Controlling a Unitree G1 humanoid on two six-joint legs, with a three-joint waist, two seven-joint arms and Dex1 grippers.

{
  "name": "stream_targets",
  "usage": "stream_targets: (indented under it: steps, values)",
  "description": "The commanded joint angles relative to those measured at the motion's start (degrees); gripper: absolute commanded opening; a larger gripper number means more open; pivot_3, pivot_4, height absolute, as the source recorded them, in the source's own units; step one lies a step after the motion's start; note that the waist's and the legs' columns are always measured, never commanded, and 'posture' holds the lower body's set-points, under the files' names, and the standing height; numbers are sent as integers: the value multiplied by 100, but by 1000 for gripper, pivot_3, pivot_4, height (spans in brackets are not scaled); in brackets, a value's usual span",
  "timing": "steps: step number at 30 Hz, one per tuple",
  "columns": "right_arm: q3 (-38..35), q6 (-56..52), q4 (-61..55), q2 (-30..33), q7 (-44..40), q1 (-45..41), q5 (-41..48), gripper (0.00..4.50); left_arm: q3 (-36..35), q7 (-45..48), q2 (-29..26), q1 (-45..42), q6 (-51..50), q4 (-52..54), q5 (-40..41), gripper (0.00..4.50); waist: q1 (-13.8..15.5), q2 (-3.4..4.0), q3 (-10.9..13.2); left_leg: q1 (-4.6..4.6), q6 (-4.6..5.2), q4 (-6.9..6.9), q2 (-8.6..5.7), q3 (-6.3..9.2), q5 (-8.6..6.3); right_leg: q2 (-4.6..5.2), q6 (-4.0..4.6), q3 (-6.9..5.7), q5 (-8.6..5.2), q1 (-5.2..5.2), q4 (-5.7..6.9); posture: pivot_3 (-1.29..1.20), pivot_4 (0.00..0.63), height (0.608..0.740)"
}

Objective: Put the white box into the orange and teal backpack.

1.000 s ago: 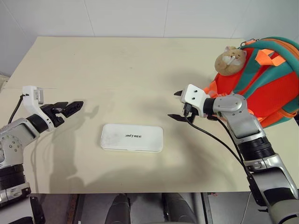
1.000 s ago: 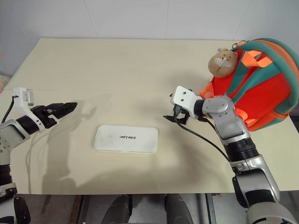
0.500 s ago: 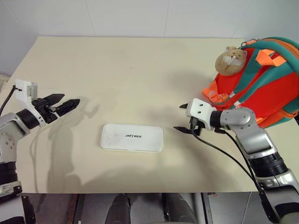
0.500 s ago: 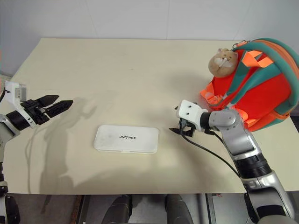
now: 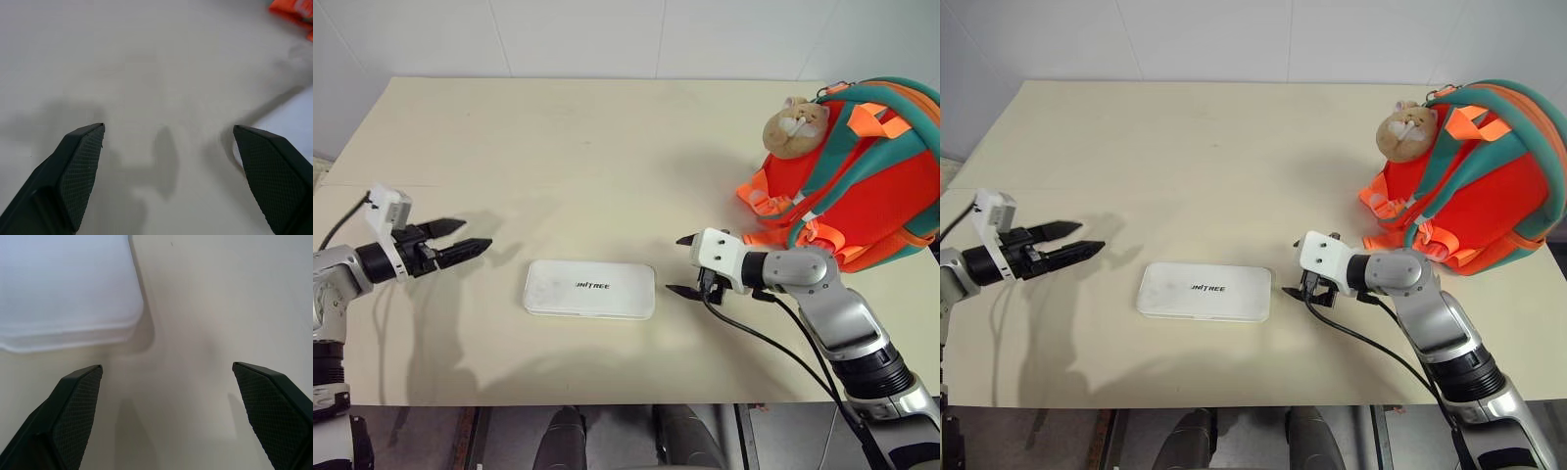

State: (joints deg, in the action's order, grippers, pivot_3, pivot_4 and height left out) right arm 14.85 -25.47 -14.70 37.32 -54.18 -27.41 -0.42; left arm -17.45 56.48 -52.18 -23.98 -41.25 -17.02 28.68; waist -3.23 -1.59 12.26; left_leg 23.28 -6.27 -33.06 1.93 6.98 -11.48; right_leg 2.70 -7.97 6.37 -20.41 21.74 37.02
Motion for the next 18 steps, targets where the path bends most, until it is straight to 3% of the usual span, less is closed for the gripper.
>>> stream_targets:
  steps: [1,11,18]
  values:
    - [32,-30,-277,-47,59,18,25,4489,23,-11,-110,-93,-1140,-116,318,4500,1,0,0,0,0,-1,0,0,0,0,0,0,0,0,2,0,150,740]
    - [215,32,-137,-268,100,-199,-13,4489,234,208,160,-161,-2662,-113,878,4500,7,0,0,-4,-1,-4,0,2,1,0,2,-1,-1,0,13,0,150,740]
    - [266,210,110,-297,74,-308,-23,4489,-131,7,524,-618,-3273,-726,1200,4500,15,-1,-1,-4,-1,-13,-1,4,2,0,2,-3,-1,-1,19,0,150,740]
